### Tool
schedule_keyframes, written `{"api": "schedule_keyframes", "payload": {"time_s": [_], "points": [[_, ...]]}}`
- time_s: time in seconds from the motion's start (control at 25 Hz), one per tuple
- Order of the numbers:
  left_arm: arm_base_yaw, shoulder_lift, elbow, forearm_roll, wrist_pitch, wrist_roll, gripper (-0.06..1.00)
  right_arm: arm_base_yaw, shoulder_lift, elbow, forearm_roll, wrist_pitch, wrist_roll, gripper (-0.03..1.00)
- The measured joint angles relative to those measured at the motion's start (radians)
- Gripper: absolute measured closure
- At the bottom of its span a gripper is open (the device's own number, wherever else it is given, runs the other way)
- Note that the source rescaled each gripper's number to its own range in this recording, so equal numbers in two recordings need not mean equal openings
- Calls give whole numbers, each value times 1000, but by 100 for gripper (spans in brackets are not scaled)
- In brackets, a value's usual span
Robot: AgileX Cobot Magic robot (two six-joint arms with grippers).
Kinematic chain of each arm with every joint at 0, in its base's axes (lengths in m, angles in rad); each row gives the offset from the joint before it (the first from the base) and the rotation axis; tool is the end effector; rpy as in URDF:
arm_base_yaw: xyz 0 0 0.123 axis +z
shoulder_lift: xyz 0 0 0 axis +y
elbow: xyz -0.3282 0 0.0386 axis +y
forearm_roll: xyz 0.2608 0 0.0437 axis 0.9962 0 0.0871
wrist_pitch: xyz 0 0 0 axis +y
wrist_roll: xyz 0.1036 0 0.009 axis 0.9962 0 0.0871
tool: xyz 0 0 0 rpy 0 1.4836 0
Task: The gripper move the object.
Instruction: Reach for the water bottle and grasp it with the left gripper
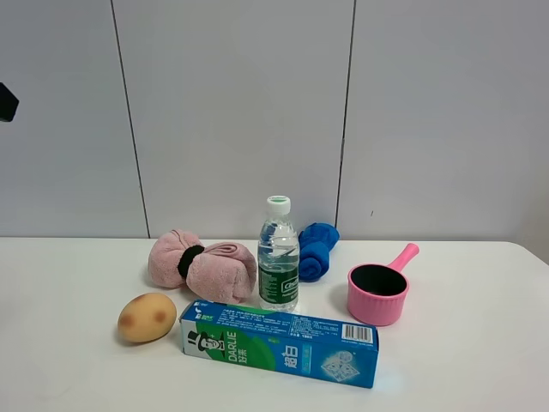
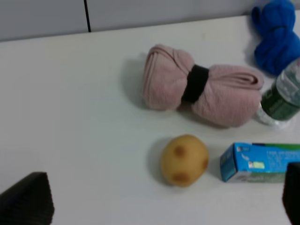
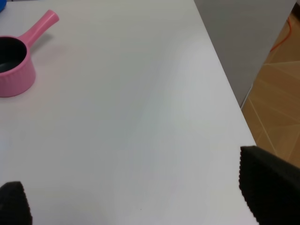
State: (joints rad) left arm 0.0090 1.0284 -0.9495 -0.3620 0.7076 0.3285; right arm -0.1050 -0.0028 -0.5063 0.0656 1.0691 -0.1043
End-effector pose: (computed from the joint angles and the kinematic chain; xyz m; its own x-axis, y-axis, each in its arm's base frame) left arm 0.2068 -0.0221 0.3844 -0.6091 0.0415 -0.7920 0.2018 0.9739 -0.1042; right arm -0.0286 0.0090 0.2787 -0.4548 -0.0250 -0.8903 0.0207 0.9990 -0.0387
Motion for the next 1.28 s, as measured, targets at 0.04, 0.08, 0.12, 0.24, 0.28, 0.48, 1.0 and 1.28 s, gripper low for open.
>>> {"api": "schedule_keyframes", "payload": {"time_s": [0.04,0.08,0.12,0.24,0.28,0.48,1.0,1.28], "points": [[0,15,-11,0,-3,5,-6,0,0,0,0,0,0,-3],[-1,31,-23,0,-13,12,-6,0,0,0,0,0,0,-3],[-10,46,-30,2,-28,21,-6,0,0,0,0,0,0,-3],[-61,91,-48,2,-102,48,-6,0,0,0,0,0,0,-3],[-77,105,-55,2,-120,52,-6,0,0,0,0,0,0,-3],[-180,196,-107,2,-180,57,-6,0,0,0,0,0,0,-3],[-435,354,-182,29,-389,102,-6,0,0,0,0,0,0,-3],[-473,360,-182,353,-409,100,-6,0,0,0,0,0,0,-3]]}}
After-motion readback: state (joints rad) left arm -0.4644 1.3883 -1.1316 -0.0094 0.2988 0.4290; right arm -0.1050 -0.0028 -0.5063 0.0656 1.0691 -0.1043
